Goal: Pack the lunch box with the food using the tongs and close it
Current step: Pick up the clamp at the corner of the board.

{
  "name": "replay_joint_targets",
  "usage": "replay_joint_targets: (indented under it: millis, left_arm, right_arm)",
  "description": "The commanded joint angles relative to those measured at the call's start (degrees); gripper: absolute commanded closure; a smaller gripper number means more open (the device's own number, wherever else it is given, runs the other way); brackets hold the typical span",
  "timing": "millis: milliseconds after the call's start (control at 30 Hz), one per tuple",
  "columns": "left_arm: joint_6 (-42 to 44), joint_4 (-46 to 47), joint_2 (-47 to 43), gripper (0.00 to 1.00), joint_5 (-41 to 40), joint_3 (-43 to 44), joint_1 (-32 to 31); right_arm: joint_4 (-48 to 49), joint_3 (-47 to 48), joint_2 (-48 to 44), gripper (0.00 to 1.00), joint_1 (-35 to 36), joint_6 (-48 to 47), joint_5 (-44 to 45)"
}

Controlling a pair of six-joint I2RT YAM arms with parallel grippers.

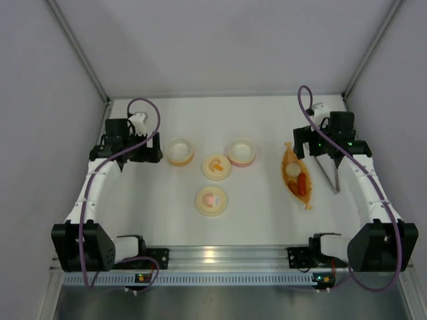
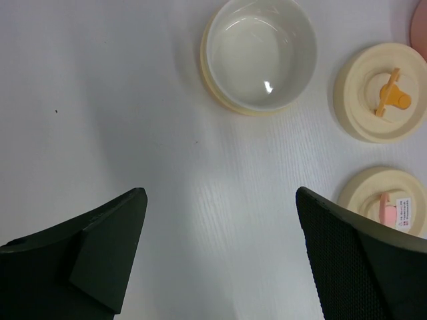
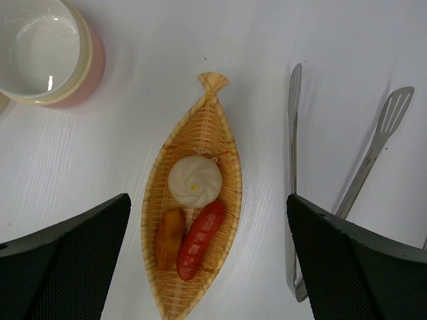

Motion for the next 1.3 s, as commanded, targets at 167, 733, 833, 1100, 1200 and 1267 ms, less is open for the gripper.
replay_joint_targets:
  millis: [167,733,833,1100,1200,1267]
  left_arm:
    - [3.20,0.24,-2.33,0.02,1.78,0.62,-0.05]
    - [6.64,-0.99,0.92,0.02,2.92,3.61,-0.14]
    - [7.17,-0.47,1.36,0.02,2.31,4.23,-0.05]
    - [6.29,-0.73,3.20,0.02,1.78,5.99,-0.14]
    - [5.85,-0.64,3.12,0.02,1.78,5.99,-0.14]
    - [5.50,-0.38,3.20,0.02,1.52,5.90,-0.05]
  right_arm:
    - [-3.83,2.60,1.08,0.01,-1.22,-0.28,0.89]
    - [-20.61,12.27,12.23,0.01,-15.63,-10.12,4.05]
    - [-21.68,12.80,15.48,0.01,-17.48,-12.23,6.50]
    - [-22.91,13.85,23.84,0.01,-17.57,-13.11,8.18]
    - [-21.25,12.89,26.04,0.01,-17.66,-13.37,9.15]
    - [-20.28,12.45,27.45,0.01,-17.57,-13.81,9.50]
